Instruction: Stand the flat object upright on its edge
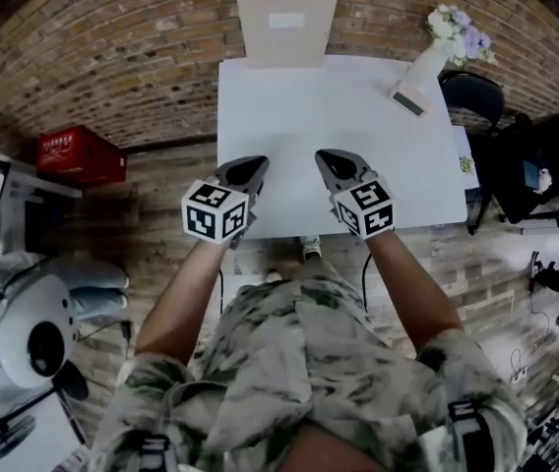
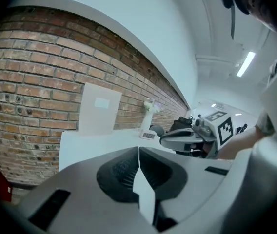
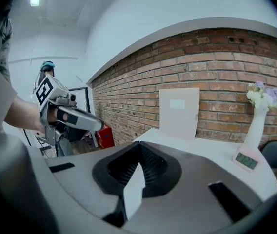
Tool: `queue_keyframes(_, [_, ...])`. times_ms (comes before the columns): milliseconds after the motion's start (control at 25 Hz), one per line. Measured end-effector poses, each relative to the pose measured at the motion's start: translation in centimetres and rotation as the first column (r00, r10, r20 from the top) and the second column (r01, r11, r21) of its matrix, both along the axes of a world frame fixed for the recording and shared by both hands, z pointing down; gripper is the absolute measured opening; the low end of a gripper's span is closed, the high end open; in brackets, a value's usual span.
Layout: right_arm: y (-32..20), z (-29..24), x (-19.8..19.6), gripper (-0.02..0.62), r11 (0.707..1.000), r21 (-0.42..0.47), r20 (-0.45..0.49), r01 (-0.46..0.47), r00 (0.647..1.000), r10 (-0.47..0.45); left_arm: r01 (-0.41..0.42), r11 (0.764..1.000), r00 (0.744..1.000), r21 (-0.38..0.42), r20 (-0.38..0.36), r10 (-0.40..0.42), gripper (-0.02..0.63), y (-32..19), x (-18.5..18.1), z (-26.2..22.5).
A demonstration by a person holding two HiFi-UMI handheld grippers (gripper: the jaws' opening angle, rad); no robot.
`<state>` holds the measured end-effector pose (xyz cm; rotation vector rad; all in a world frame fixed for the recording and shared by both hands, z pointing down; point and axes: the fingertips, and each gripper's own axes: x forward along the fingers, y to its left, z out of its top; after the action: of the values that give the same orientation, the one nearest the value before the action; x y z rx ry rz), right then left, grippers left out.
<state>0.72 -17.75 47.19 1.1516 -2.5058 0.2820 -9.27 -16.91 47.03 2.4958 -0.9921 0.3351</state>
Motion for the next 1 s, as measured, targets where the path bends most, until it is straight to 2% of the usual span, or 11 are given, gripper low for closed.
queue_keyframes(480, [14.3,1.5,-1.9,0.021,0.991,-0.117,-0.019,0.069,0.997,-0.071,-0.129,0.991,0.991,-0.038,0.018,0.130,0.025,12.2,-1.5,0.0])
queue_keyframes(760, [19.6,1.6,-3.0,0.021,0.985,-0.145,-0.020,0.092,0.995,-0.096,-0.153,0.985,0.988,-0.079,0.014,0.154,0.025,17.2,-3.4,1.0])
queue_keyframes(1000, [22.2,1.6,-3.4,0.021,0.983,-0.167,-0.010,0.070,0.997,-0.073,-0.166,0.982,0.985,-0.089,0.022,0.168,0.025,19.7,-5.2,1.1])
